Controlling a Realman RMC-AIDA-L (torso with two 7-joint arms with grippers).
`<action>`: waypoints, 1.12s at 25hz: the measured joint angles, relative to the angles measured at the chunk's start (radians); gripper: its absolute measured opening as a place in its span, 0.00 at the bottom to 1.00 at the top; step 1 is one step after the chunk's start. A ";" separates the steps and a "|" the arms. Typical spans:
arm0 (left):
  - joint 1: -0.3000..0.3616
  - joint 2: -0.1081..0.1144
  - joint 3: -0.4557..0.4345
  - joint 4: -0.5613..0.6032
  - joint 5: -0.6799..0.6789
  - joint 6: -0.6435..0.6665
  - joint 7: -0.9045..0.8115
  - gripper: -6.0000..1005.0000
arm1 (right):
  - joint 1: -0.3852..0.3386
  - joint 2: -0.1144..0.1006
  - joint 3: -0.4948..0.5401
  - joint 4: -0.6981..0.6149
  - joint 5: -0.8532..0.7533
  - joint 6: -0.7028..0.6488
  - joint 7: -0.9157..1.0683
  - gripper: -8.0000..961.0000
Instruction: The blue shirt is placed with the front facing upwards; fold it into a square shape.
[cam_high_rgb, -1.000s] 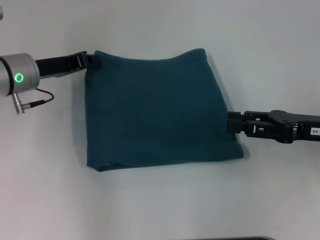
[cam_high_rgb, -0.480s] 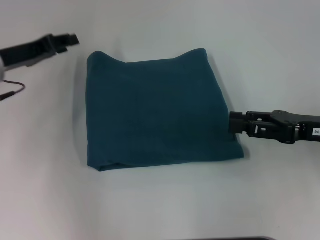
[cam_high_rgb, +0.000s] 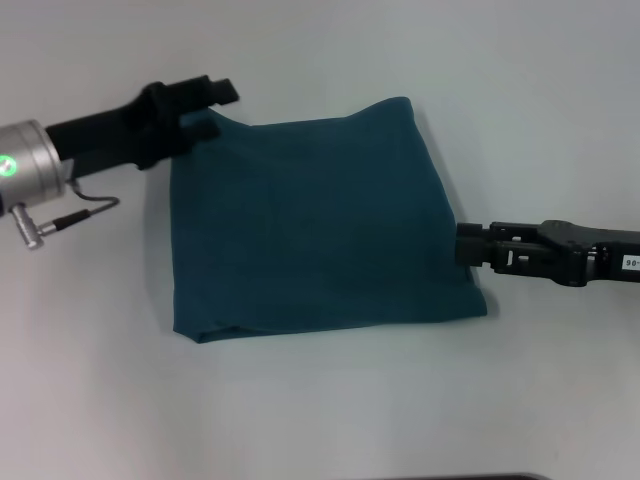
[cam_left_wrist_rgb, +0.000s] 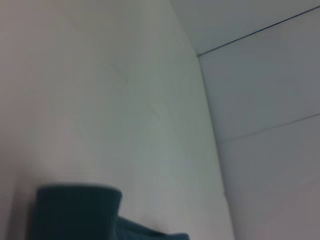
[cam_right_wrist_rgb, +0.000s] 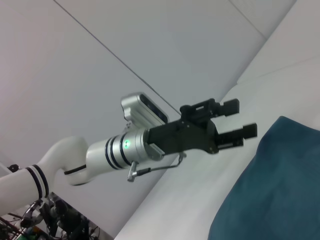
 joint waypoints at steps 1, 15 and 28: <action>-0.006 0.007 -0.011 0.028 -0.006 0.012 -0.002 0.65 | 0.000 -0.002 0.001 0.000 0.001 0.000 0.001 0.75; 0.075 0.118 -0.224 0.055 -0.025 0.493 0.137 0.66 | 0.093 -0.060 0.057 -0.053 0.012 0.010 0.175 0.77; 0.129 0.064 -0.208 0.025 0.000 0.528 0.653 0.74 | 0.081 -0.012 0.078 -0.153 0.067 -0.009 0.002 0.78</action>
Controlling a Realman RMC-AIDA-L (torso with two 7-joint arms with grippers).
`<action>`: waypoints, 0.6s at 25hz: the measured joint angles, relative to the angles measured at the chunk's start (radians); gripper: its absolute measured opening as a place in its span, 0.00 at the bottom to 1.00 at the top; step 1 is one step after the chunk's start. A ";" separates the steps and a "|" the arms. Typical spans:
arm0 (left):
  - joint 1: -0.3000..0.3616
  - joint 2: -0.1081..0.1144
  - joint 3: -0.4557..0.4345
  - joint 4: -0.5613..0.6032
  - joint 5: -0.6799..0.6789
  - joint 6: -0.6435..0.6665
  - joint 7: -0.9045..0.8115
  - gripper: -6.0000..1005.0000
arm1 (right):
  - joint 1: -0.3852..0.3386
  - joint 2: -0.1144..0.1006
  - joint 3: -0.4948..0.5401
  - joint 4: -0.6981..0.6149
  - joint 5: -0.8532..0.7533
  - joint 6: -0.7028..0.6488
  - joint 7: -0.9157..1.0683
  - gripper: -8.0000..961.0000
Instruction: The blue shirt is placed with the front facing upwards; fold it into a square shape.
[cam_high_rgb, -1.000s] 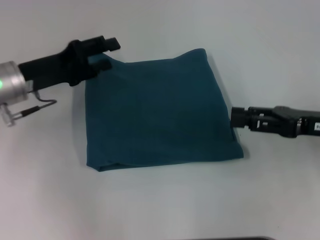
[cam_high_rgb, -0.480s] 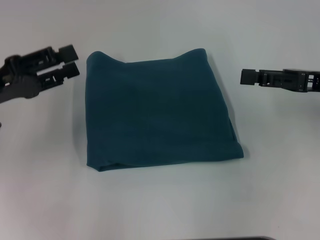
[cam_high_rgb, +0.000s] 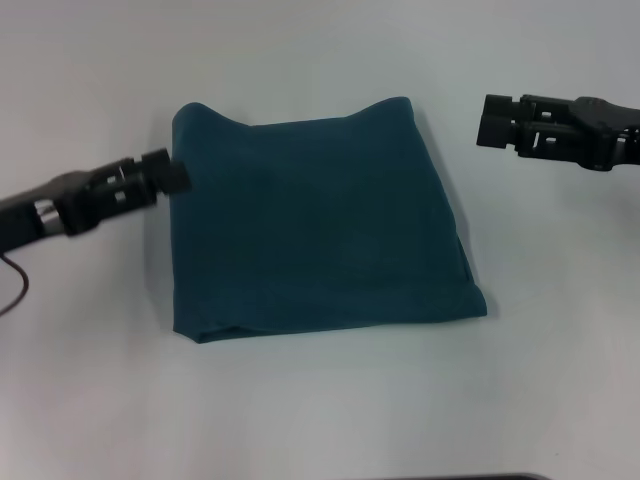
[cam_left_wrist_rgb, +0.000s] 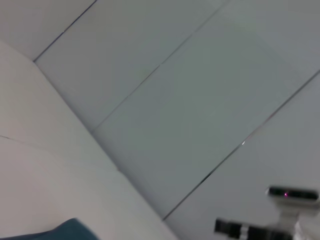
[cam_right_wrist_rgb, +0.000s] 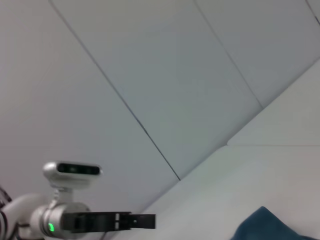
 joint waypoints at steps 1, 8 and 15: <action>0.013 -0.003 0.007 -0.006 0.009 0.004 0.062 0.77 | -0.002 0.004 -0.003 -0.012 -0.005 0.001 -0.023 0.79; 0.137 -0.017 0.031 -0.021 0.028 0.052 0.404 0.87 | -0.065 0.054 -0.009 -0.058 -0.107 0.054 -0.298 0.87; 0.156 -0.016 0.048 -0.042 0.127 0.067 0.399 0.90 | -0.093 0.068 -0.049 0.036 -0.198 0.011 -0.392 0.97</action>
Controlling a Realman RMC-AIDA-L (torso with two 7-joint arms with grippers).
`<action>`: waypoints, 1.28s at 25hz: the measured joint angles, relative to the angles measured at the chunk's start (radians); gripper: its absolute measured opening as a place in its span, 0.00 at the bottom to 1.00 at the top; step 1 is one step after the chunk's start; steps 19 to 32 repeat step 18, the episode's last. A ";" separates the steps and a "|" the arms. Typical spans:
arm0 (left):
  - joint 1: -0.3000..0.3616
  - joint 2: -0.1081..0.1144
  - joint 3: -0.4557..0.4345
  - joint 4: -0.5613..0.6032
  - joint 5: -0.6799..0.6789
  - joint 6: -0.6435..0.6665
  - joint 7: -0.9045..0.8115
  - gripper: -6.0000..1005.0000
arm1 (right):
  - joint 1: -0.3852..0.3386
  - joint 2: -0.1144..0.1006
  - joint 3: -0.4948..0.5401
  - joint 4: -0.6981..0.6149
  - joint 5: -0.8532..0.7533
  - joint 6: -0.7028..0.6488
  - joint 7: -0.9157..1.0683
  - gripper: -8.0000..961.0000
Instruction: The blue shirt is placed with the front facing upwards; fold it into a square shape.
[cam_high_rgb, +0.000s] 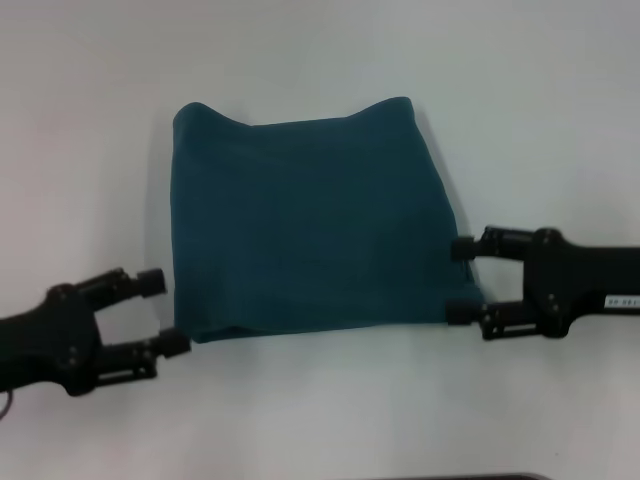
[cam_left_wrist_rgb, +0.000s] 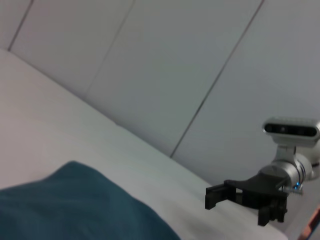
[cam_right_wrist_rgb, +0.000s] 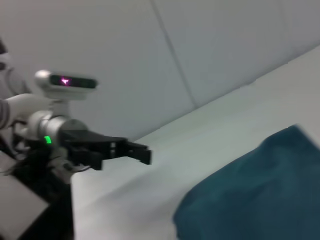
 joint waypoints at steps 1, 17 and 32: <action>-0.005 -0.006 0.001 -0.004 0.023 -0.004 0.008 0.90 | 0.000 0.000 -0.007 0.017 -0.003 0.003 -0.003 0.97; -0.104 -0.056 0.042 -0.021 0.116 -0.049 -0.176 0.90 | 0.030 0.001 -0.011 0.140 0.005 0.029 0.018 0.96; -0.106 -0.056 0.043 -0.017 0.117 -0.052 -0.176 0.90 | 0.032 0.001 -0.013 0.145 0.005 0.033 0.018 0.96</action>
